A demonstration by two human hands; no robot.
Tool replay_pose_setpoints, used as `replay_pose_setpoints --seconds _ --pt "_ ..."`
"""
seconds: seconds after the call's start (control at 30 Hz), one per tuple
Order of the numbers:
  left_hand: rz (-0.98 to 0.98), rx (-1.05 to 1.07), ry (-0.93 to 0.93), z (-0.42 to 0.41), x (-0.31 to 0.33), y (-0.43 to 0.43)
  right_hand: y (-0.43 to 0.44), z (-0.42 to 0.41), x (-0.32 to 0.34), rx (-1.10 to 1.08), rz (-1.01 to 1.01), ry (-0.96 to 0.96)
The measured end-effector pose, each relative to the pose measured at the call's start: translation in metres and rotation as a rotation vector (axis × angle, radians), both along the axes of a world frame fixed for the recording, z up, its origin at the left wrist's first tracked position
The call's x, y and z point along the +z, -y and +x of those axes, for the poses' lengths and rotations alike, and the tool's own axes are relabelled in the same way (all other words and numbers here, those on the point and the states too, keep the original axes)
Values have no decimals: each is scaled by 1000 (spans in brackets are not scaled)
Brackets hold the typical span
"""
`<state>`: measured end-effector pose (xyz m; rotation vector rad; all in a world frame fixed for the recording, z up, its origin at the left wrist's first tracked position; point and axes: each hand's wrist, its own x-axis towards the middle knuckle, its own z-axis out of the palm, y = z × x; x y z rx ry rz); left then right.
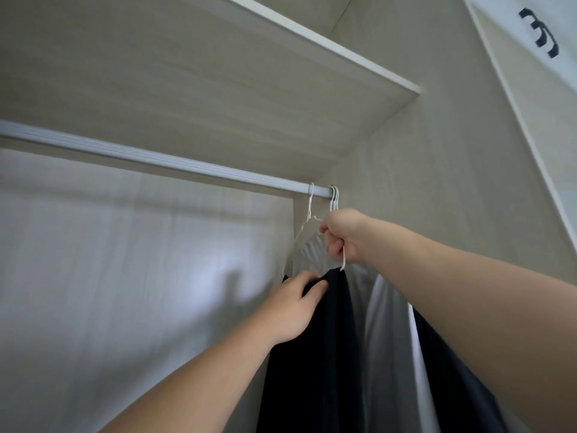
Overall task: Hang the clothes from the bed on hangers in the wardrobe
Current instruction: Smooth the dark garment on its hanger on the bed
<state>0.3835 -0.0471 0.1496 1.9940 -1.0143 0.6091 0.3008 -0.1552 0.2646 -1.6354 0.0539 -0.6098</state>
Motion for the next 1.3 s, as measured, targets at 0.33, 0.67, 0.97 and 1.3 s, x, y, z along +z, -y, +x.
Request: replay_pose_setpoints --seconds 0.33,0.67,0.97,1.3 --pt "-8 13 35 1 -9 -6 -2 7 -16 -81 -8 295" --pt "-188 76 330 -13 -2 -8 12 -43 -30 -203 -202 469" --pt "-540 53 488 -49 35 49 77 -160 -58 -970 -868 384" --pt "-598 -253 513 -197 52 154 138 -363 -60 -1515 -1049 198"
